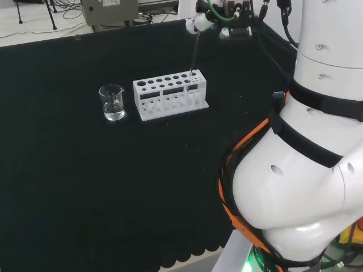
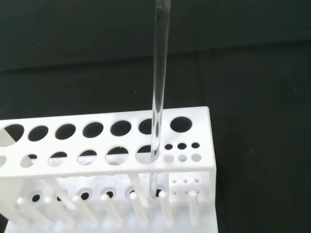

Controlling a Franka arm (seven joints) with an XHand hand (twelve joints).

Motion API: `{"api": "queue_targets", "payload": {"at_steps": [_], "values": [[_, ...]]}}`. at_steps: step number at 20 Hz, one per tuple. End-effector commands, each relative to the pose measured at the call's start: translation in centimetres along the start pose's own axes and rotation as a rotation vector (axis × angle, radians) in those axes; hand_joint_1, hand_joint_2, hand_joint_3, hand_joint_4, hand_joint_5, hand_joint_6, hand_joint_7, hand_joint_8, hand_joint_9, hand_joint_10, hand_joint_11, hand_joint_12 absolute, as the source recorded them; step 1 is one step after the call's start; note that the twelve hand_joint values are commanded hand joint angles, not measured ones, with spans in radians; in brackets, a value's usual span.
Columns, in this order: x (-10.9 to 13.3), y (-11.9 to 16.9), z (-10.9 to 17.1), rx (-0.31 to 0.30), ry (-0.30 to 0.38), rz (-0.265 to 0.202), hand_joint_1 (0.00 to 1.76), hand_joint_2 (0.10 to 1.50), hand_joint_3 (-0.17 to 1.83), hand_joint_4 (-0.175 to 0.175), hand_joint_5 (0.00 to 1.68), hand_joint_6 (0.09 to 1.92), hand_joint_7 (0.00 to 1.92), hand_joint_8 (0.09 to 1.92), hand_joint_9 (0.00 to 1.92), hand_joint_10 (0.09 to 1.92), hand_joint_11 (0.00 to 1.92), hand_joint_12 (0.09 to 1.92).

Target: Take the glass rod from the white test tube rack.

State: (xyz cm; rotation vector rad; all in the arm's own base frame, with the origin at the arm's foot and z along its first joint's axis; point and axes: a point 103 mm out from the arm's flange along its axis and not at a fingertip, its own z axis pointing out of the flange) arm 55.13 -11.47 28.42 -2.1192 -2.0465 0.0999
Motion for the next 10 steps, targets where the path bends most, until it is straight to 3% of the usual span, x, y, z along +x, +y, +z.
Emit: {"api": "queue_targets", "payload": {"at_steps": [1,10], "values": [[0.6,0.9,1.3,0.014,0.006,-0.008,0.49,0.98,0.44,-0.175,0.22,0.95,0.59,1.11,0.9,1.19,0.76,1.34],[0.7,1.9,2.9,0.02,0.016,-0.027,0.51,0.99,0.44,-0.175,0.26,1.02,0.62,1.2,1.06,1.33,1.12,1.34]]}}
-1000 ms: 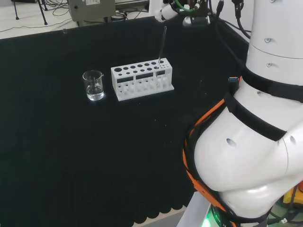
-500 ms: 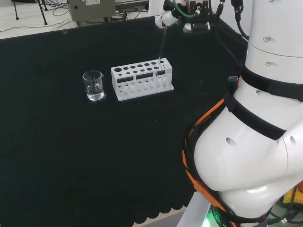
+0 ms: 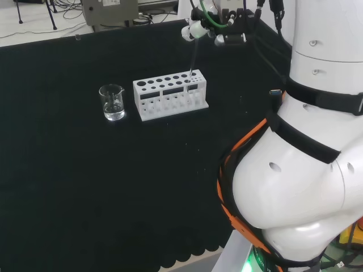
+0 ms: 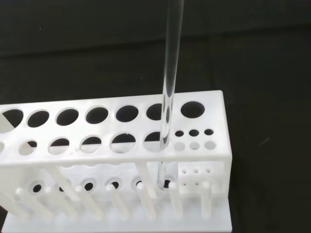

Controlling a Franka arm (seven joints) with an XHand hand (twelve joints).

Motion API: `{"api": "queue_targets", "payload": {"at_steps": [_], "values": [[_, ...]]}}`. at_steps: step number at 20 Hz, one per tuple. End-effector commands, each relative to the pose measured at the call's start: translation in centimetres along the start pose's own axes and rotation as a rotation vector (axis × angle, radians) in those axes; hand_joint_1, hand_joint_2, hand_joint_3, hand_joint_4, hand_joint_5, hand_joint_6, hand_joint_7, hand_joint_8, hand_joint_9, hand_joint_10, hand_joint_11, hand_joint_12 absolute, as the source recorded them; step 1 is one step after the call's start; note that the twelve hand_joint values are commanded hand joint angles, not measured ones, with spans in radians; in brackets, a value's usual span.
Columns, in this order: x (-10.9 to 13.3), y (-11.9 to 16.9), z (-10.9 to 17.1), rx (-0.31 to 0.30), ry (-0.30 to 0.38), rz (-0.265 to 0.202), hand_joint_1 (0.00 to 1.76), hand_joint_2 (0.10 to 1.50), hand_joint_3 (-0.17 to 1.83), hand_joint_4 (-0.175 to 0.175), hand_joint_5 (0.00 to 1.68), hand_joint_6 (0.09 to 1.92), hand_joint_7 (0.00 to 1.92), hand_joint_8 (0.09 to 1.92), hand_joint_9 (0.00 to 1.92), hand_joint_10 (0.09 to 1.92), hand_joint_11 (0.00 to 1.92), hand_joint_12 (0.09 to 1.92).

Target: Take the glass rod from the white test tube rack.

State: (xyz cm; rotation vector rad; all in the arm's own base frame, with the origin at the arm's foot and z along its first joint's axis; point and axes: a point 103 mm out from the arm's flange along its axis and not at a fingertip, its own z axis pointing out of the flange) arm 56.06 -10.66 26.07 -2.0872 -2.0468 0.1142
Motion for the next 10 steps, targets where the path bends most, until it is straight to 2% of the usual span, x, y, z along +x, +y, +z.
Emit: {"api": "queue_targets", "payload": {"at_steps": [1,10], "values": [[-0.01,0.62,0.79,-0.006,0.014,-0.014,0.52,0.99,0.44,-0.175,0.27,1.03,0.61,1.21,1.08,1.34,1.14,1.33],[-0.4,0.6,0.84,-0.027,0.069,-0.03,0.76,1.0,0.43,-0.175,0.55,1.05,0.58,1.4,1.3,1.25,1.59,1.15]]}}
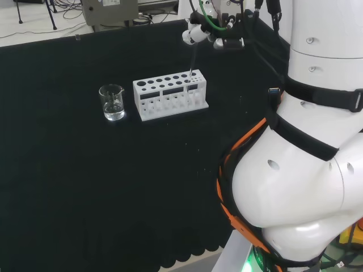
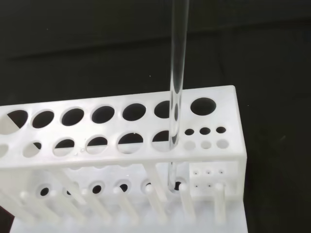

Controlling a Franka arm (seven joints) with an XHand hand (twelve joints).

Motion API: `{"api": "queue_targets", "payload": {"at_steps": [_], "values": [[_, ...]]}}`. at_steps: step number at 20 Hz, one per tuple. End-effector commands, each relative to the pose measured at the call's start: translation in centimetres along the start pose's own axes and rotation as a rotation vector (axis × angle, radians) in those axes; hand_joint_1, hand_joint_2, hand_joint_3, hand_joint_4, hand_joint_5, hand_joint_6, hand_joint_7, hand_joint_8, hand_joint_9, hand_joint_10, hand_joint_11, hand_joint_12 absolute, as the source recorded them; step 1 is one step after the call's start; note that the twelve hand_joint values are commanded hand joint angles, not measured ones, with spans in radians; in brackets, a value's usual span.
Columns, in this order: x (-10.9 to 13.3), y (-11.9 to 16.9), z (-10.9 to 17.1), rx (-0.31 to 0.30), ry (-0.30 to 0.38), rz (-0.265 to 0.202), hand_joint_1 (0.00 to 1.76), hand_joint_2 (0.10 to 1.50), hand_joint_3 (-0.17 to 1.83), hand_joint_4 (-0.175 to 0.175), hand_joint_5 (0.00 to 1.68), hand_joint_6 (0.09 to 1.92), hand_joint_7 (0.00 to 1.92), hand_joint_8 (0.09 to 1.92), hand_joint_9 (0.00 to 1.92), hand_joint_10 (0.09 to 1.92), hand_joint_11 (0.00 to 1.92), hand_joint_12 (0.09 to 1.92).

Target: Take the glass rod from the white test tube rack.

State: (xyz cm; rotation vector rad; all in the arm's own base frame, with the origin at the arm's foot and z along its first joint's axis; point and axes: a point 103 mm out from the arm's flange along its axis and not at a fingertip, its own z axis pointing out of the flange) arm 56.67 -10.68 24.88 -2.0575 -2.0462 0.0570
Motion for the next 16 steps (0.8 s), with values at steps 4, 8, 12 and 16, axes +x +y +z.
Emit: {"api": "queue_targets", "payload": {"at_steps": [4,8,12,16], "values": [[0.6,0.9,0.4,-0.026,0.031,-0.018,0.91,0.98,0.45,-0.175,0.68,0.98,0.62,1.45,1.35,1.21,1.7,1.06],[0.8,1.2,0.6,-0.045,0.044,-0.023,1.05,1.0,0.4,-0.175,0.81,1.03,0.68,1.49,1.4,1.19,1.78,0.98],[1.1,1.3,0.8,-0.051,0.046,-0.033,1.11,1.15,0.09,-0.175,0.83,1.22,0.72,1.51,1.43,1.19,1.81,0.94],[1.4,1.4,0.8,-0.06,0.044,-0.038,1.21,1.19,0.04,-0.175,0.89,0.97,0.75,1.6,1.46,1.19,1.85,0.9]]}}
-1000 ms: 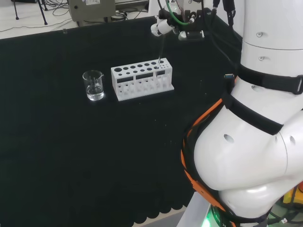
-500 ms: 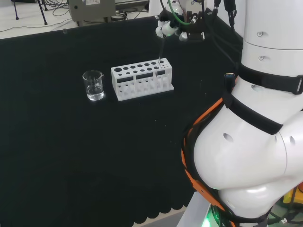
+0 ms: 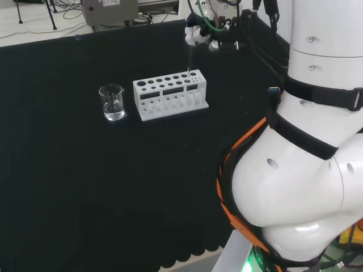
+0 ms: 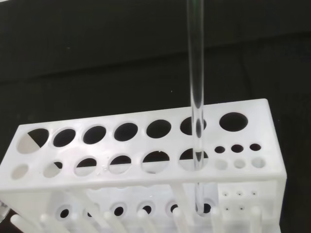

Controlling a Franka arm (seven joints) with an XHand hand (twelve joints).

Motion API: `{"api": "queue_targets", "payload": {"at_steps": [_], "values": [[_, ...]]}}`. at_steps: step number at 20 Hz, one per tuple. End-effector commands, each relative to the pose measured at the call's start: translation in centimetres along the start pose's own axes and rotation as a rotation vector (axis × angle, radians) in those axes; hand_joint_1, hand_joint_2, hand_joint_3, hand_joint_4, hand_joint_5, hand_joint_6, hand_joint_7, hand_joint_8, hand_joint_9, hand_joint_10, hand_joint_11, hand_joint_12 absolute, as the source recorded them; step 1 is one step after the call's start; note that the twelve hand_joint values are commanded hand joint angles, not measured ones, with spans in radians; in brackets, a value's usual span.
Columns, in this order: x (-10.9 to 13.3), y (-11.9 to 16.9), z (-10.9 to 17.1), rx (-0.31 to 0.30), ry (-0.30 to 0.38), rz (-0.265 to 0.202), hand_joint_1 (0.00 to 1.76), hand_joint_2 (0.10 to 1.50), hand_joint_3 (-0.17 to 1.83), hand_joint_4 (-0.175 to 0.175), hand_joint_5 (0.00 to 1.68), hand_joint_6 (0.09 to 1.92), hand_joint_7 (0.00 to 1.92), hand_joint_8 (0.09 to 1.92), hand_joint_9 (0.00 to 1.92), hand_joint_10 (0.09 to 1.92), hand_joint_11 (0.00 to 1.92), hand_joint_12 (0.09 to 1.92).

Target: Take the glass rod from the white test tube rack.

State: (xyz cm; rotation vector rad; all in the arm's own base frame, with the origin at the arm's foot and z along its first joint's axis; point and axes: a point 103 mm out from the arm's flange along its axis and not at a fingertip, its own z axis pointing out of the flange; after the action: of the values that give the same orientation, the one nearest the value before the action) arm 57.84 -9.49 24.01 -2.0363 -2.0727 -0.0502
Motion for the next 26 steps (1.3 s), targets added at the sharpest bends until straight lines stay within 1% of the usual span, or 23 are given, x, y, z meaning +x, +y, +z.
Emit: {"api": "queue_targets", "payload": {"at_steps": [1,4,6,7,9,10,11,12,14,17,19,21,26], "values": [[0.4,0.1,0.0,-0.011,-0.006,-0.006,1.22,1.19,0.03,-0.175,0.89,0.95,0.75,1.6,1.47,1.19,1.85,0.9],[0.9,0.1,-0.5,-0.05,-0.007,-0.001,1.23,1.19,0.02,-0.175,0.93,0.89,0.78,1.58,1.51,1.19,1.82,0.89],[1.3,-0.1,-1.0,-0.097,-0.023,-0.002,1.25,1.16,0.02,-0.175,0.98,0.83,0.84,1.51,1.56,1.18,1.78,0.92],[1.6,-0.2,-1.3,-0.124,-0.032,-0.005,1.25,1.11,0.08,-0.175,1.02,0.77,0.88,1.44,1.59,1.16,1.74,0.96],[2.1,-0.5,-2.2,-0.165,-0.037,-0.003,1.28,0.81,0.63,-0.175,1.05,0.87,1.0,1.43,1.63,1.13,1.71,0.98],[2.3,-0.6,-2.6,-0.176,-0.042,-0.002,1.29,0.7,0.82,-0.175,1.08,0.91,1.05,1.41,1.64,1.12,1.7,0.97],[2.6,-0.7,-3.1,-0.181,-0.049,0.005,1.29,0.63,0.93,-0.175,1.1,0.91,1.09,1.39,1.65,1.1,1.69,0.95],[2.9,-0.8,-3.6,-0.186,-0.062,0.01,1.3,0.58,0.99,-0.175,1.12,0.9,1.12,1.37,1.65,1.09,1.69,0.93],[3.4,-1.2,-4.5,-0.193,-0.073,0.012,1.31,0.54,1.04,-0.175,1.16,0.87,1.15,1.33,1.65,1.07,1.69,0.89],[4.2,-1.9,-5.8,-0.209,-0.085,0.008,1.31,0.51,1.07,-0.175,1.19,0.83,1.18,1.29,1.64,1.05,1.7,0.85],[4.7,-2.3,-6.6,-0.215,-0.092,0.003,1.31,0.5,1.08,-0.175,1.2,0.82,1.19,1.28,1.64,1.04,1.7,0.84],[5.1,-2.8,-7.5,-0.216,-0.106,0.012,1.31,0.49,1.08,-0.175,1.21,0.81,1.19,1.27,1.64,1.04,1.71,0.84],[6.3,-3.9,-9.5,-0.235,-0.124,-0.001,1.32,0.49,1.08,-0.175,1.22,0.78,1.2,1.26,1.64,1.03,1.71,0.83]]}}
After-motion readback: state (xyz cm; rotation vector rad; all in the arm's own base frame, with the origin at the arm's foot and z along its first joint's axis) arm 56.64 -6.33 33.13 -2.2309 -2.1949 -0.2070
